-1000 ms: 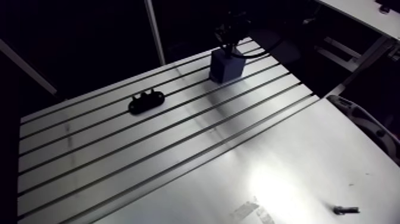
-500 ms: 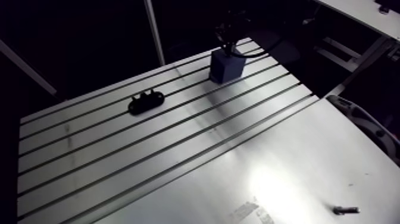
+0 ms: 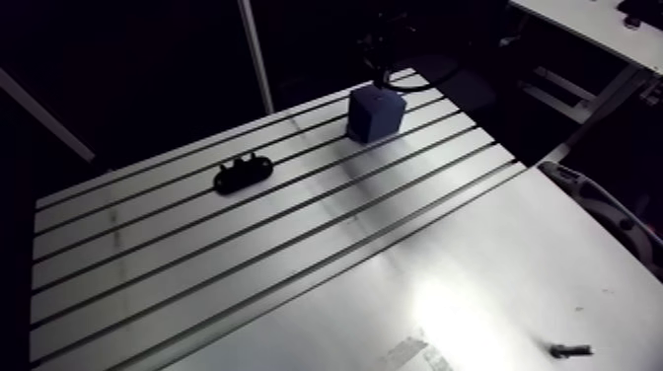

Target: Pick up the M10 bolt and insert it into the hex recess until seated.

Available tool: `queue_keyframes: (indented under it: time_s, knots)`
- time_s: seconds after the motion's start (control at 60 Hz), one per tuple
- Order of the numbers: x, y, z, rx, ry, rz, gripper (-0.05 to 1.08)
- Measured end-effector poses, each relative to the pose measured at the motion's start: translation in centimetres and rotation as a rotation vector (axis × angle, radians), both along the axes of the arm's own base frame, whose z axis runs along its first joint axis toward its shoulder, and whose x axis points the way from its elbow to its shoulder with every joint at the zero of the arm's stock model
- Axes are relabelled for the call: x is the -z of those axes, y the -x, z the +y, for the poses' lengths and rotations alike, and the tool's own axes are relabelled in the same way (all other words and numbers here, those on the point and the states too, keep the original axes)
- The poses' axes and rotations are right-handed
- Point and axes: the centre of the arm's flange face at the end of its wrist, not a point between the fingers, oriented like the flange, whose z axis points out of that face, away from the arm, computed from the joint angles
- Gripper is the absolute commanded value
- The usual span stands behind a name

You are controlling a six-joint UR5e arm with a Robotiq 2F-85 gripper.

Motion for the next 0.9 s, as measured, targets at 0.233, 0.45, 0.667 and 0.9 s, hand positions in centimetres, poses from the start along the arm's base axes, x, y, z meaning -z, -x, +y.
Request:
queue_keyframes:
  time_s: [0.233, 0.45, 0.667, 0.9]
  knots:
    - [-0.2, -0.1, 0.2, 0.004, -0.002, 0.002, 0.95]
    - [-0.3, -0.2, 0.3, 0.005, -0.003, 0.003, 0.89]
    - [-0.6, -0.2, 0.2, 0.008, -0.004, 0.006, 0.0]
    - [-1.1, -0.3, 0.1, 0.01, -0.004, 0.005, 0.0]
